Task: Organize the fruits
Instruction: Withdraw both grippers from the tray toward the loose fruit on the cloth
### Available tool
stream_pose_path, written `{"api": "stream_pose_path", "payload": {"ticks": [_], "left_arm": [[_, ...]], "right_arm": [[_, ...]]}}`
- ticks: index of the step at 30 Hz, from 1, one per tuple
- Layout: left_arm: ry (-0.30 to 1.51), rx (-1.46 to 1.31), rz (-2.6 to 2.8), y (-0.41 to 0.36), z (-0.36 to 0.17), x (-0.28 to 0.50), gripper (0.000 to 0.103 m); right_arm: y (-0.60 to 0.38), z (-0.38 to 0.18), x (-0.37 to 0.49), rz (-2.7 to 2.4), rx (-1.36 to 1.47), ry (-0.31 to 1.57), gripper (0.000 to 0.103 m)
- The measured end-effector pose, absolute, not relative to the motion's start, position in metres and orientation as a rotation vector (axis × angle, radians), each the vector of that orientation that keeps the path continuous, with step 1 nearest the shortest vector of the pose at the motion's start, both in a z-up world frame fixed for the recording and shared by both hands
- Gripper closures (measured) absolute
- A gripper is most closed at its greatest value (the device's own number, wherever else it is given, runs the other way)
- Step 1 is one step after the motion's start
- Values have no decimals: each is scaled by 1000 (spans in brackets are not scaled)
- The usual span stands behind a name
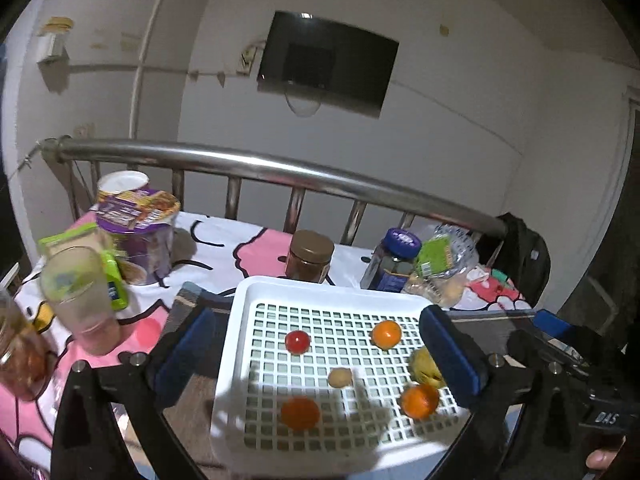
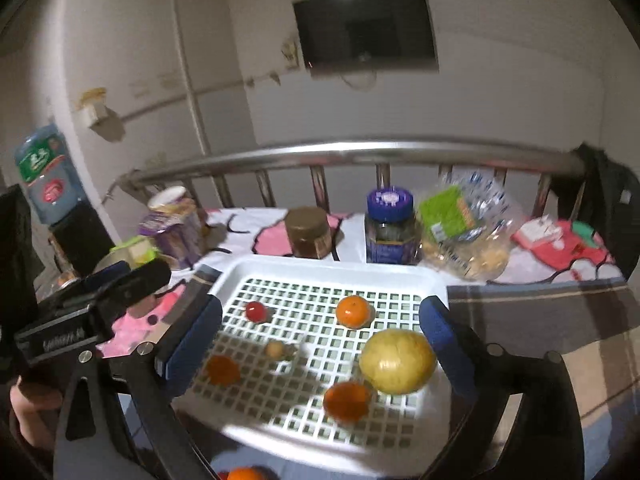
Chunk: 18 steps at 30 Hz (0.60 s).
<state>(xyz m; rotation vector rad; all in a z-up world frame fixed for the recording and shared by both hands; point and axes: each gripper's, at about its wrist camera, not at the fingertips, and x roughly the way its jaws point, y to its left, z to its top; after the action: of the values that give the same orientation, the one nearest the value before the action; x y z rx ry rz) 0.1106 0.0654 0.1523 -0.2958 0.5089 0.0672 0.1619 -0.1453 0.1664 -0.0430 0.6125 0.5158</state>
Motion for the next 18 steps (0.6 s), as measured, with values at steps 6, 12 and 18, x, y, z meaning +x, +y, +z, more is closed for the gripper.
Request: {"api": "stream_pose_path", "payload": {"ticks": [6,12,18], "left_arm": [[445,-254,45,55,159,65,0],[418,-214,15,46,158,32,0],[413,-185,0,43,154,9,0]], "right_arm": [[-171,182,109,537,30,523,0],[-181,182,76,534,46,477,0],[-175,175,50,557,1,458,0]]}}
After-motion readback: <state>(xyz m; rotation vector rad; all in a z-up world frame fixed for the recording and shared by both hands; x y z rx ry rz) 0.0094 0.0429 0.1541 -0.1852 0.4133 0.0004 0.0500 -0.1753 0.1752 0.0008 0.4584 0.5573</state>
